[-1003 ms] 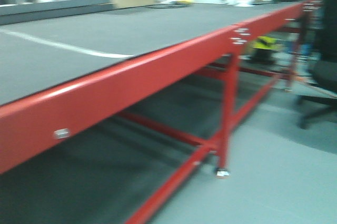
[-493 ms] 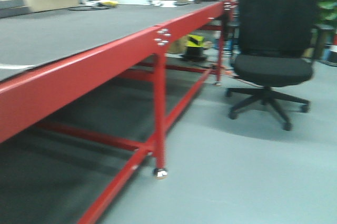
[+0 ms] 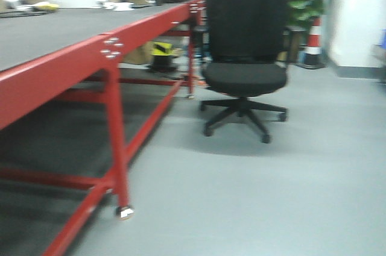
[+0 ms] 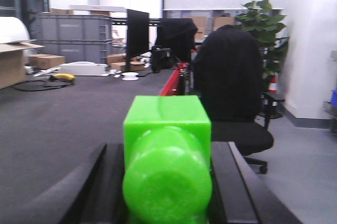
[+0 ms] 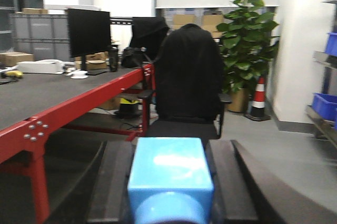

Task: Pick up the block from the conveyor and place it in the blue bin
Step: 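Drive the base away from the conveyor while holding both blocks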

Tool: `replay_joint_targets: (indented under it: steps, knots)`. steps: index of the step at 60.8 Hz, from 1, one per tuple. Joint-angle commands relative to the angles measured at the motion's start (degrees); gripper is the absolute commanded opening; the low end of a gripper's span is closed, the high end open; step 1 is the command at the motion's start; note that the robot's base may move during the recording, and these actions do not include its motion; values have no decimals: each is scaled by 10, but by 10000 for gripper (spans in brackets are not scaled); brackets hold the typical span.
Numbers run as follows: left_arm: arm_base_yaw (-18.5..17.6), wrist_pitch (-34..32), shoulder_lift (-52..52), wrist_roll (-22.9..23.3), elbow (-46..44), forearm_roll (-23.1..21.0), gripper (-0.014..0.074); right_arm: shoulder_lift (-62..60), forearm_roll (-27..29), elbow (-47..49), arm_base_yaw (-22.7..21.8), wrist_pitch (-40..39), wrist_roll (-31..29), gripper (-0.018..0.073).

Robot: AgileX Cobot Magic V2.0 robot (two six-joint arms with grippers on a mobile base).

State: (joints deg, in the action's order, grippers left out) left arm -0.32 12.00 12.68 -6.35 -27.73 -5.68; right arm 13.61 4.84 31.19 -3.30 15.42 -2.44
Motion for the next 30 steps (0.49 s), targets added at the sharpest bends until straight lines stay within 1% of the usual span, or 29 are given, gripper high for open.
replay_joint_targets:
  steps: [1,30]
  knots:
    - [-3,-10,-3,-1,-3,-5,-111,-3,-2,3,0,-14,-5,-162]
    - [-3,-10,-3,-1,-3,-5,-111,-3,-2,3,0,-14,-5,-162]
